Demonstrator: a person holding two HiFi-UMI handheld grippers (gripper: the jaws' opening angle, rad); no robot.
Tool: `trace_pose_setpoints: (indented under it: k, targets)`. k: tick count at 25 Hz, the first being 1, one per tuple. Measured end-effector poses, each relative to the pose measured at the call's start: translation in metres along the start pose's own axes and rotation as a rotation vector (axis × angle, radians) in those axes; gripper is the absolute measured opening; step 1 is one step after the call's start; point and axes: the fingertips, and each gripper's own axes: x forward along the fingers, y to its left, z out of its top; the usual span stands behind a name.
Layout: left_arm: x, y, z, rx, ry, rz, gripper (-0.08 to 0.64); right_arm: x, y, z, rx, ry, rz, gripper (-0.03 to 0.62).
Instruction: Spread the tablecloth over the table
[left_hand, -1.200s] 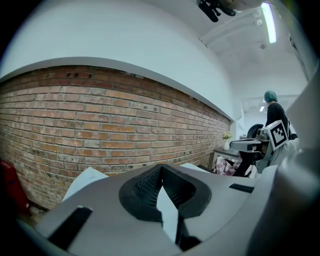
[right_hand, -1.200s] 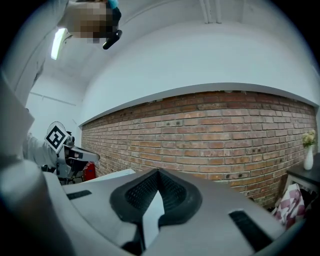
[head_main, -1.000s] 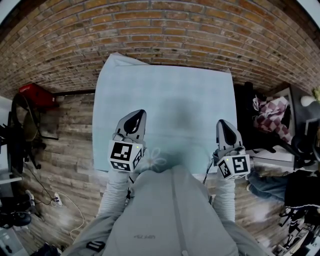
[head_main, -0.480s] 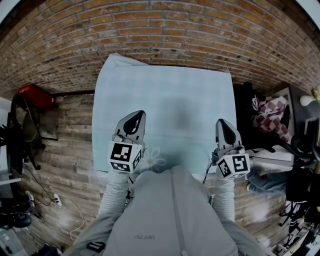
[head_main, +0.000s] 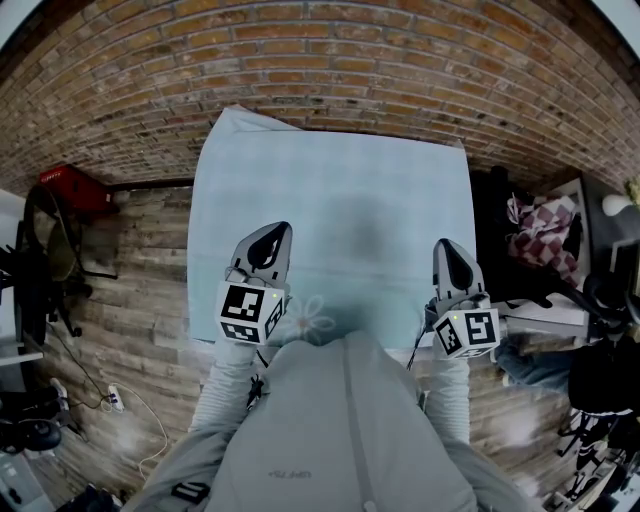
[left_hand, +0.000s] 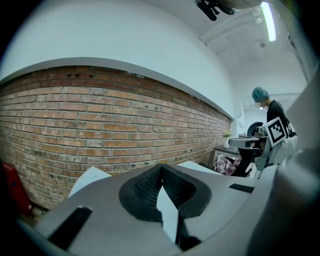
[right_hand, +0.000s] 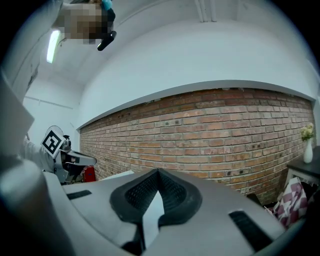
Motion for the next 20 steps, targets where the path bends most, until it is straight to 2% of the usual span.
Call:
trace_pose_setpoints:
  k: [9,15,20]
  targets:
    - [-0.012,0.017,0.007,0.056,-0.010,0.043,0.025,0.000,0.002,0.001,-0.007,0.005,0.009,0.021]
    - [-0.016,0.023,0.010,0.025,-0.015,0.056,0.025,-0.001,0.004,0.002,-0.010,0.001,0.018,0.021]
    - [-0.012,0.014,0.013,0.056,-0.013,0.032,0.025,-0.004,0.000,0.005,-0.013,-0.008,0.013,0.021]
